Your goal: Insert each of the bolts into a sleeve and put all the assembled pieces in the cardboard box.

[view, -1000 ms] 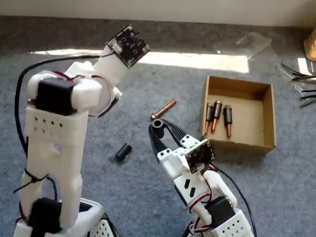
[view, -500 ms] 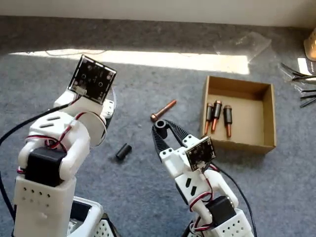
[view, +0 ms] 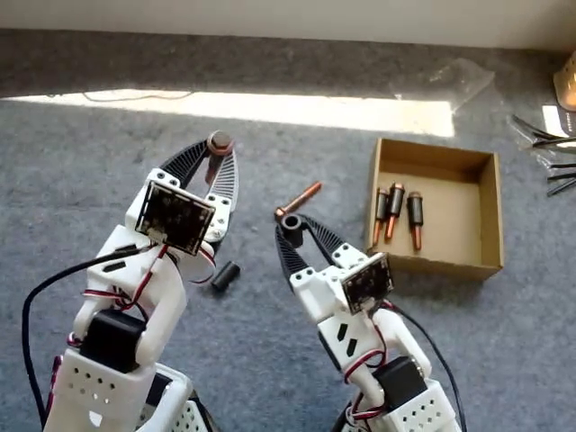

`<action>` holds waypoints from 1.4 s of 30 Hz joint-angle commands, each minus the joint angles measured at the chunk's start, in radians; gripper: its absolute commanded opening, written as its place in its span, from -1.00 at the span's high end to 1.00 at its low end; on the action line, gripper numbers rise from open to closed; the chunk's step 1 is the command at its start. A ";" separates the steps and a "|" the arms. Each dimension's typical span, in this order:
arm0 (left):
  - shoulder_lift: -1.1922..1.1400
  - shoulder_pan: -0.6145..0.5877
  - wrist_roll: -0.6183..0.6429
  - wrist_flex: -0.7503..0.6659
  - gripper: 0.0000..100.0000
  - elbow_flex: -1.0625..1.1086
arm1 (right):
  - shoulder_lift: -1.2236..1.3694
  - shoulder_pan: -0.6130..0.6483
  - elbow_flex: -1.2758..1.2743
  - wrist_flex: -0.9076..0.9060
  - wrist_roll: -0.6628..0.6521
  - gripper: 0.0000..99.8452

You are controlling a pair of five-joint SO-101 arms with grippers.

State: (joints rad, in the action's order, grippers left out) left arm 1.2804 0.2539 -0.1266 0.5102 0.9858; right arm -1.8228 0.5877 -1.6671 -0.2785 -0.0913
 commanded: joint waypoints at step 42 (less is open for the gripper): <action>0.048 0.251 0.199 0.011 0.99 -0.128 | -0.004 0.065 -0.148 0.002 -0.020 0.99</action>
State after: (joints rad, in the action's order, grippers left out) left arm 1.3004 0.4856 0.0284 0.5178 0.9229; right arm -1.8213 0.6414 -1.6671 -0.2555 -0.0928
